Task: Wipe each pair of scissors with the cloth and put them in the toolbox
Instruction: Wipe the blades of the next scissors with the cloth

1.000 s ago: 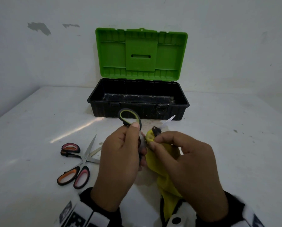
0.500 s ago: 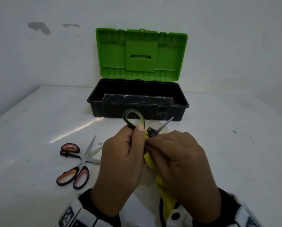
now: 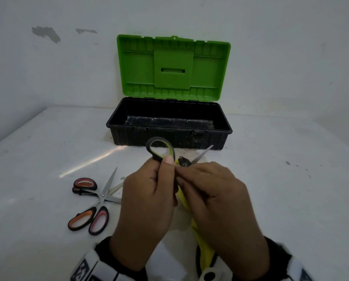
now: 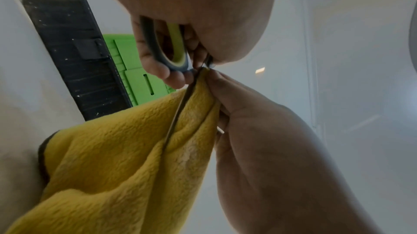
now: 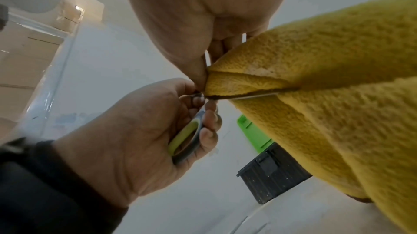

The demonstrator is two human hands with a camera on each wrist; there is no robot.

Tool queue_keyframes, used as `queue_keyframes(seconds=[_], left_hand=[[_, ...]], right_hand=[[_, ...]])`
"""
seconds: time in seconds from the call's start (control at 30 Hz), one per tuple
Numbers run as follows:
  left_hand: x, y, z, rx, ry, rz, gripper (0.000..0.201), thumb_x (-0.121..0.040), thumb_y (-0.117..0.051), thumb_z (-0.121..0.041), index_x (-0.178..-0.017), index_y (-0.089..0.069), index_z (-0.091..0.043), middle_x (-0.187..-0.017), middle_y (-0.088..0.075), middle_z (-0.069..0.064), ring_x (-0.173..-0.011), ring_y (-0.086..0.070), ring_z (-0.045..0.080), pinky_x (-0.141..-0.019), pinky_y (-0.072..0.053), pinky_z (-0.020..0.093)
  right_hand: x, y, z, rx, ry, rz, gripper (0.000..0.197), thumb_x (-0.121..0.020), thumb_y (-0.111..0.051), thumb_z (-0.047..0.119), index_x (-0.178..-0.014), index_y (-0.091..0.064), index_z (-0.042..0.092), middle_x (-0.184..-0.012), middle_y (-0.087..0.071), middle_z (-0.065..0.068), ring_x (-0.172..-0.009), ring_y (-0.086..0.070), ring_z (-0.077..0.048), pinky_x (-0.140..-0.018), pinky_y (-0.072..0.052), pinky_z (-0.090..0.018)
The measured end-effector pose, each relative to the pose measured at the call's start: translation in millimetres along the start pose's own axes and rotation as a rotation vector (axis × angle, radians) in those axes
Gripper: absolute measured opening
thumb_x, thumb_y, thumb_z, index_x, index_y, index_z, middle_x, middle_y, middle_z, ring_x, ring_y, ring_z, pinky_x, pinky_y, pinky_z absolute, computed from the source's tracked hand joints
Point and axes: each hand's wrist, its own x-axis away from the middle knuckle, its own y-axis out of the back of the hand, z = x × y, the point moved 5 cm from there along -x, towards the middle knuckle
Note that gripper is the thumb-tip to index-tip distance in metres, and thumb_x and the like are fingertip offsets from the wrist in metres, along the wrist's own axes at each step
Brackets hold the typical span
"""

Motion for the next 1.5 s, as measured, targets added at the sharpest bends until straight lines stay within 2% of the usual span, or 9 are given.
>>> queue_keyframes(seconds=[0.07,0.23,0.43,0.57,0.77,0.93,1.13,1.33,1.5], left_hand=[[-0.5,1.8,1.4,0.008,0.017,0.001,0.054,-0.085,-0.037,-0.053,-0.067,-0.061,-0.008,-0.054,-0.061,0.01,-0.041,-0.055,0.015,-0.041,-0.048,0.026],[0.8,2.5,8.2,-0.049,-0.007,-0.041,0.05,-0.098,-0.045,-0.049,-0.064,-0.062,-0.017,-0.054,-0.063,0.001,-0.043,-0.058,0.011,-0.045,-0.05,0.027],[2.3,2.1,4.3,-0.034,-0.025,-0.054,0.039,-0.094,-0.044,-0.054,-0.078,-0.058,-0.022,-0.06,-0.067,-0.002,-0.046,-0.061,0.01,-0.048,-0.052,0.032],[3.8,0.5,-2.7,-0.08,-0.109,-0.041,0.037,-0.096,-0.04,-0.054,-0.083,-0.053,-0.022,-0.063,-0.065,0.0,-0.046,-0.06,0.013,-0.047,-0.05,0.037],[6.4,2.1,-3.1,-0.109,-0.179,-0.037,0.036,-0.096,-0.038,-0.052,-0.084,-0.052,-0.02,-0.06,-0.058,0.006,-0.045,-0.055,0.018,-0.044,-0.046,0.041],[5.5,1.6,-1.9,-0.135,-0.171,-0.03,0.036,-0.096,-0.037,-0.053,-0.085,-0.05,-0.022,-0.059,-0.058,0.005,-0.045,-0.056,0.019,-0.043,-0.046,0.043],[1.7,2.6,-5.7,-0.153,-0.189,-0.026,0.031,-0.097,-0.036,-0.05,-0.085,-0.049,-0.024,-0.061,-0.058,0.004,-0.046,-0.056,0.017,-0.045,-0.046,0.037],[-0.9,5.0,-6.0,-0.11,-0.123,0.049,0.035,-0.097,-0.037,-0.052,-0.086,-0.051,-0.021,-0.06,-0.059,0.008,-0.045,-0.055,0.02,-0.046,-0.047,0.045],[-2.7,7.2,-5.5,-0.112,-0.139,0.06,0.039,-0.093,-0.036,-0.057,-0.089,-0.052,-0.022,-0.061,-0.058,0.006,-0.046,-0.055,0.02,-0.044,-0.046,0.046]], right_hand=[[2.5,-4.3,-0.9,0.068,0.027,0.0,0.032,-0.089,-0.052,0.028,-0.107,-0.076,0.017,-0.093,-0.075,0.004,-0.086,-0.055,-0.004,-0.079,-0.044,-0.017],[-0.1,2.6,-1.0,0.2,0.12,0.008,0.032,-0.088,-0.051,0.029,-0.102,-0.077,0.017,-0.088,-0.076,0.001,-0.074,-0.068,-0.017,-0.07,-0.053,-0.033],[-5.8,17.3,-15.6,0.227,0.038,-0.01,0.031,-0.088,-0.053,0.031,-0.1,-0.078,0.019,-0.091,-0.076,0.003,-0.078,-0.068,-0.018,-0.076,-0.052,-0.036],[-6.5,16.0,-10.0,0.145,0.013,-0.029,0.03,-0.088,-0.052,0.032,-0.1,-0.078,0.021,-0.092,-0.076,0.006,-0.085,-0.061,-0.004,-0.081,-0.048,-0.027],[-3.8,12.6,-5.2,0.097,0.038,-0.014,0.027,-0.088,-0.055,0.033,-0.101,-0.077,0.024,-0.092,-0.076,0.01,-0.087,-0.06,-0.002,-0.08,-0.05,-0.024],[-6.6,28.7,-13.6,0.005,-0.03,-0.118,0.026,-0.086,-0.06,0.03,-0.099,-0.078,0.019,-0.092,-0.076,0.008,-0.092,-0.06,0.0,-0.084,-0.046,-0.012],[1.9,16.1,0.1,0.075,0.127,-0.008,0.024,-0.089,-0.059,0.028,-0.103,-0.076,0.02,-0.096,-0.075,0.006,-0.088,-0.058,-0.004,-0.08,-0.045,-0.03],[-0.1,10.4,5.7,0.19,0.18,0.005,0.025,-0.089,-0.055,0.027,-0.1,-0.077,0.019,-0.091,-0.076,0.002,-0.077,-0.068,-0.018,-0.077,-0.044,-0.031],[-7.5,15.5,9.6,0.231,0.172,-0.005,0.027,-0.089,-0.053,0.029,-0.097,-0.077,0.019,-0.088,-0.076,0.002,-0.074,-0.069,-0.02,-0.076,-0.041,-0.032]])
